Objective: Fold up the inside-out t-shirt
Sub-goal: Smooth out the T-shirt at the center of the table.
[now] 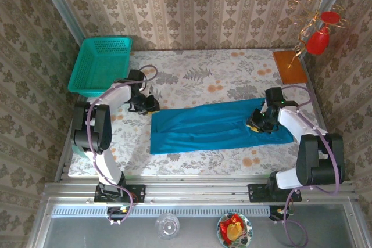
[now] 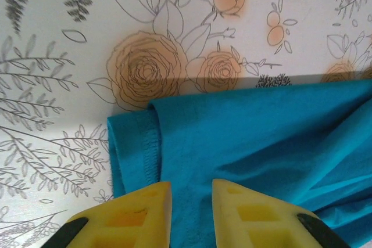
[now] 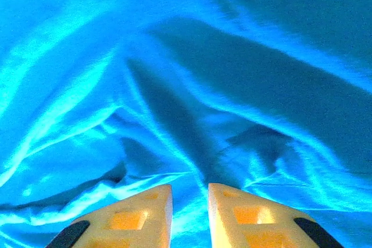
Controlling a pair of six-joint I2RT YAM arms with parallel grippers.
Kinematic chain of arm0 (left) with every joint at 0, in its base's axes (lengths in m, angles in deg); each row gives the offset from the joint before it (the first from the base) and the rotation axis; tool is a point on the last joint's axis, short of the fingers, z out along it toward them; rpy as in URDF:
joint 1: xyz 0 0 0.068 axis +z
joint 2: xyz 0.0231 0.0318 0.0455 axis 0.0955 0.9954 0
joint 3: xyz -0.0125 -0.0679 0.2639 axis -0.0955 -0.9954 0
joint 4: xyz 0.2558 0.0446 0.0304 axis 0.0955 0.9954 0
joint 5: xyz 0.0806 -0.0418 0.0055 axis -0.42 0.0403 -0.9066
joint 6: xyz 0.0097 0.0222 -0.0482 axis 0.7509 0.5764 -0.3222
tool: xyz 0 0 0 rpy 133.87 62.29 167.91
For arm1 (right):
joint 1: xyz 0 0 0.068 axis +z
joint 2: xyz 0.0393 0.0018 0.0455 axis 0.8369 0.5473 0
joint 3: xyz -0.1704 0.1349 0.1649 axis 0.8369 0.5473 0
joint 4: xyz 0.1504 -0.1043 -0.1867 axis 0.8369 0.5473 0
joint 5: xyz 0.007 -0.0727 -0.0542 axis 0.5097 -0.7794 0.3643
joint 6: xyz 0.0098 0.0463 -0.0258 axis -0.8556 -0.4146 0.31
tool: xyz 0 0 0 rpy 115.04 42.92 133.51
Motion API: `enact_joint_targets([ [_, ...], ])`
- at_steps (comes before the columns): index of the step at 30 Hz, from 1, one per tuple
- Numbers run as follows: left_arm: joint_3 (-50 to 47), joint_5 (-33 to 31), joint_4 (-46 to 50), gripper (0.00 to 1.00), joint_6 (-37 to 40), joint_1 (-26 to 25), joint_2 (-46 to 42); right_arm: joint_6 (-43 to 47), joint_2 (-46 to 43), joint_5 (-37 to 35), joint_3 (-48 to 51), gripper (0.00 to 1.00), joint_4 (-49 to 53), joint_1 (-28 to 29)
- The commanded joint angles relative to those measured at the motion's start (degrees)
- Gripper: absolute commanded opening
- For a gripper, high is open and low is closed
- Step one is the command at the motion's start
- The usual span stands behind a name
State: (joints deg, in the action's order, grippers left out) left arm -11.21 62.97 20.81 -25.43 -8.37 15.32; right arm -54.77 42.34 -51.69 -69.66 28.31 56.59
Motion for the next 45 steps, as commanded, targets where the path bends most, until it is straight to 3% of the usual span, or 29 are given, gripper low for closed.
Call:
enact_joint_targets([
  [1,-1.29,1.9,-0.89,0.26,-0.76,-0.26,2.23,-0.99,-2.4,3.56,-1.27,0.25,1.12,2.63],
  [14,-0.92,0.53,-2.19,0.25,-0.98,-0.52,4.92,-4.42,4.24,2.76,-1.14,0.27,-2.39,12.06],
  [19,-1.64,2.89,-4.54,0.14,-2.39,-0.63,3.67,-5.26,7.67,2.67,-0.44,0.27,-4.35,13.4],
  [25,-1.04,1.48,-3.38,0.0,-2.5,-0.3,1.24,-5.72,9.94,2.15,0.7,0.26,-7.75,13.53],
  [34,1.07,-2.13,-0.59,0.0,-1.72,2.06,-0.29,-6.77,11.07,-2.06,2.11,0.26,-7.31,13.5],
  [45,8.44,-4.15,0.97,0.0,-0.54,3.49,8.0,-6.69,11.05,-2.44,3.52,0.26,-7.76,13.46],
])
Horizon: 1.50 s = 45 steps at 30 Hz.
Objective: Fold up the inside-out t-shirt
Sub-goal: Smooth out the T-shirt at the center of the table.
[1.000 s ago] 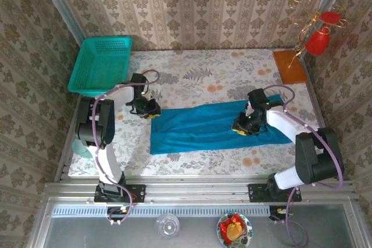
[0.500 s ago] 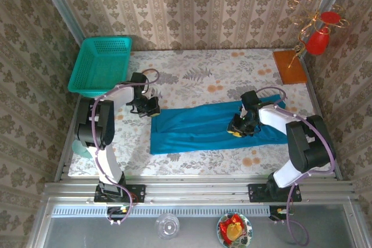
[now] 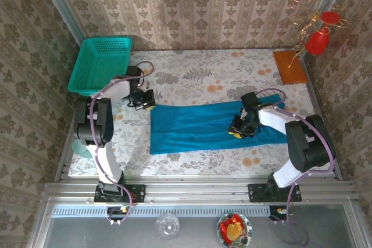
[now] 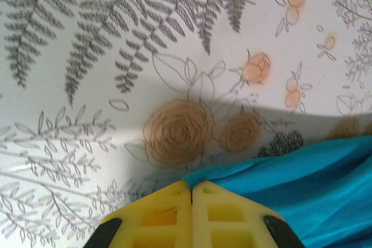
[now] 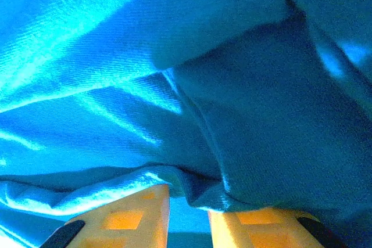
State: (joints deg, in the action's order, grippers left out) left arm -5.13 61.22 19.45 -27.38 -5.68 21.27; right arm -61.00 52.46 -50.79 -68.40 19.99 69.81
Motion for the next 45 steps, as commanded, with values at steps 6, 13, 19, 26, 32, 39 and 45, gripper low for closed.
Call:
enact_joint_targets([
  [6,4.0,-4.75,3.31,0.0,2.25,0.92,4.01,-0.46,0.49,-3.38,2.65,0.26,0.66,0.28],
  [13,3.85,-4.64,2.87,0.09,2.21,0.94,0.92,-0.46,-1.1,-2.92,2.44,0.26,1.34,0.24],
  [19,0.63,-6.06,4.99,0.21,2.85,0.85,-5.11,-0.28,-3.57,-2.06,0.65,0.26,2.74,0.21],
  [26,-9.05,-3.3,3.17,0.21,0.13,-4.4,-11.4,1.11,-5.7,-2.8,-3.92,0.27,7.2,0.24],
  [32,-13.86,-0.92,-1.81,0.11,-3.66,-10.04,-10.26,4.55,-4.34,-5.09,-10.01,0.28,11.34,-1.19],
  [39,-17.81,-6.02,-1.94,0.07,-2.45,-8.45,-7.65,7.63,-1.4,-6.38,-14.82,0.3,12.98,-4.78],
  [45,-17.43,-7.57,-0.71,0.07,0.62,-3.95,-7.49,10.86,2.45,-9.91,-19.29,0.3,15.69,-4.93],
])
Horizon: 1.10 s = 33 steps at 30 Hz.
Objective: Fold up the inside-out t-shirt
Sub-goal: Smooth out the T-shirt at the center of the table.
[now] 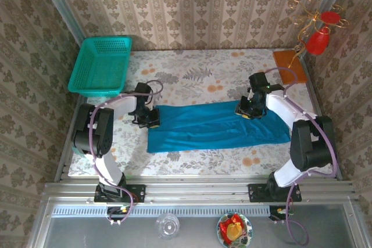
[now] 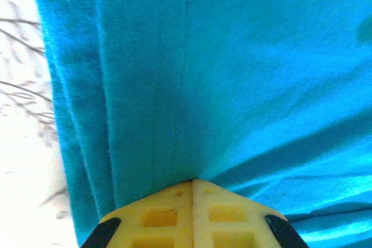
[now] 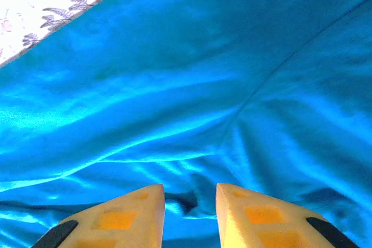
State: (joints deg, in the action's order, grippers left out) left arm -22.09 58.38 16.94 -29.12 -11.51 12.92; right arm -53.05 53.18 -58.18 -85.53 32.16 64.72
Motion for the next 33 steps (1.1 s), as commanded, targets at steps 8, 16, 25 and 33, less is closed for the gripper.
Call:
enact_joint_targets([
  [8,2.18,-1.72,2.04,0.08,3.26,2.76,0.68,10.24,6.73,-6.45,-6.22,0.29,6.46,5.84],
  [16,2.26,-1.56,2.05,0.08,3.19,2.76,1.03,19.23,12.45,-23.86,-11.34,0.29,12.48,13.68],
  [25,1.92,-1.39,2.04,0.07,3.04,2.78,0.85,26.66,19.8,-33.36,-15.69,0.3,14.44,19.23],
  [33,1.59,-1.3,2.0,0.07,2.65,2.76,0.77,29.87,23.04,-33.49,-17.96,0.32,13.64,20.49],
])
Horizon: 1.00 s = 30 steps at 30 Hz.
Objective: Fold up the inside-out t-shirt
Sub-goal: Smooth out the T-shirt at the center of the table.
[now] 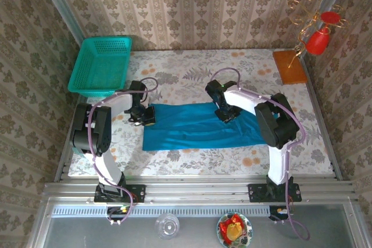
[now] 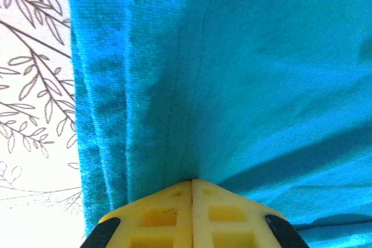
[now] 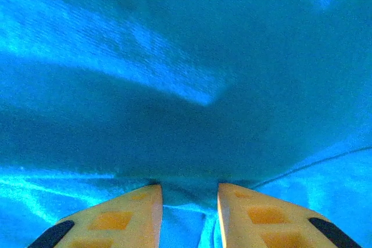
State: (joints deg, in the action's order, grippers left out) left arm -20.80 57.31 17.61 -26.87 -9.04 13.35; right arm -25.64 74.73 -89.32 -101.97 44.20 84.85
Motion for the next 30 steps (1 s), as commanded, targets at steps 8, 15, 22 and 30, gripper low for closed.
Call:
enact_joint_targets([
  [8,0.99,-0.64,1.67,0.07,0.26,0.29,0.57,3.29,2.32,-1.05,-2.09,0.24,2.91,0.36],
  [15,2.13,-1.54,2.76,0.05,-0.02,0.46,1.47,2.92,-3.17,-1.28,-0.4,0.01,3.09,0.71],
  [22,2.6,-1.8,3.17,0.05,-0.23,0.47,1.83,2.09,-3.89,0.59,1.46,0.0,4.56,0.71],
  [30,2.4,-2.81,3.88,0.03,-0.18,0.98,2.48,0.93,-4.09,2.13,4.46,0.0,4.39,0.54],
])
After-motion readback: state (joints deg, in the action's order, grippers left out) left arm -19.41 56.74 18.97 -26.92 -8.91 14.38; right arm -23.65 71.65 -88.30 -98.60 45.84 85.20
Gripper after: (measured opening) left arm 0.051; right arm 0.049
